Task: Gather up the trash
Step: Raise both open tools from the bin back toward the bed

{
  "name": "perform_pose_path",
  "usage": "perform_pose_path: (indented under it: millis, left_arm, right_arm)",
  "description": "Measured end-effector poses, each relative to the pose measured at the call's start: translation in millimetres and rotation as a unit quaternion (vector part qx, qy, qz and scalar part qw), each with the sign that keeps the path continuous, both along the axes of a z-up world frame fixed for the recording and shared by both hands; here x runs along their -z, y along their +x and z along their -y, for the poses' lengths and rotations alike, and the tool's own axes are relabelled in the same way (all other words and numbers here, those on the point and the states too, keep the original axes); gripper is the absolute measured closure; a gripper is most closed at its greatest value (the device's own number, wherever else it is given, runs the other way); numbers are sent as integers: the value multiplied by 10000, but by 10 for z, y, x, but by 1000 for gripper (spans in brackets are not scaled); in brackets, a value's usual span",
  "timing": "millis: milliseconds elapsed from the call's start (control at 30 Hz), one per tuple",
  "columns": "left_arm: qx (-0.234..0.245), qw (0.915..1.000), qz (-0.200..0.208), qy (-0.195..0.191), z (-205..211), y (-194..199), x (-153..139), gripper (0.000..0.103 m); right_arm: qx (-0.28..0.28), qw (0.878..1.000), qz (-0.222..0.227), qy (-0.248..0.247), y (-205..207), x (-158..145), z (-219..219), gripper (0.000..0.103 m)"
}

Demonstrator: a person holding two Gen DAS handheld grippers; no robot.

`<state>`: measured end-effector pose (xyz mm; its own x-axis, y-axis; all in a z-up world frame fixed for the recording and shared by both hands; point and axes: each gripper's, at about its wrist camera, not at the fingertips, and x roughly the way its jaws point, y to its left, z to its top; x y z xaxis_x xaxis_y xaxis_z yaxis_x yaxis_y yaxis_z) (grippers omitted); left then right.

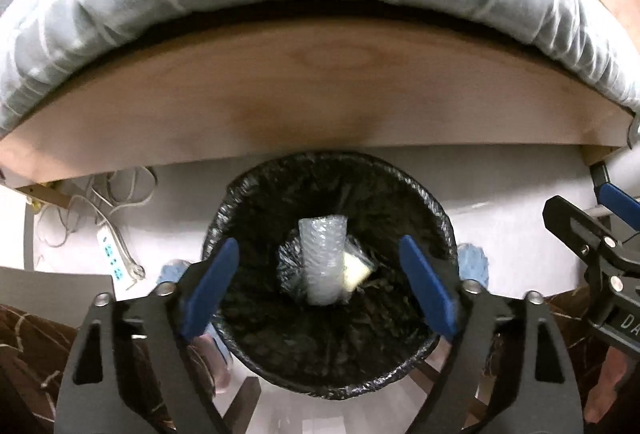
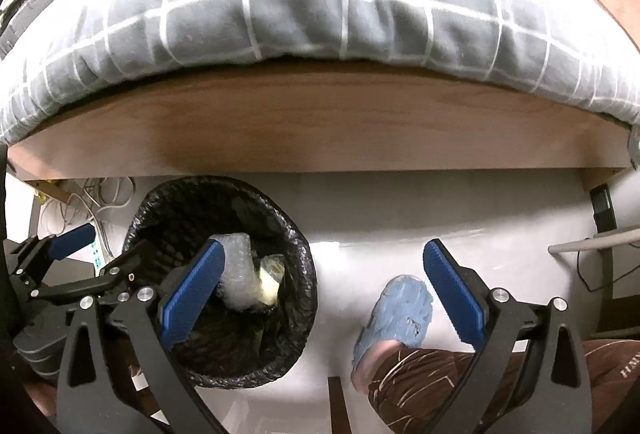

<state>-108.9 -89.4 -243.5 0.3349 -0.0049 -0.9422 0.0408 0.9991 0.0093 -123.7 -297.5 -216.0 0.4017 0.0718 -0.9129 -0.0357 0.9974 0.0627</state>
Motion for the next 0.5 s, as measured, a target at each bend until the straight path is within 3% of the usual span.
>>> perform_pose_path:
  millis: [367,500]
  left_arm:
    - [-245,9966,735,-281,-205,-76,-703,8]
    - [-194,9952,938,-177,-211,-108,-899,8]
  right_arm:
    - [101,9973,719,128,-45,-669,106,8]
    - [31,9952,973,94,-53,-889,78,8]
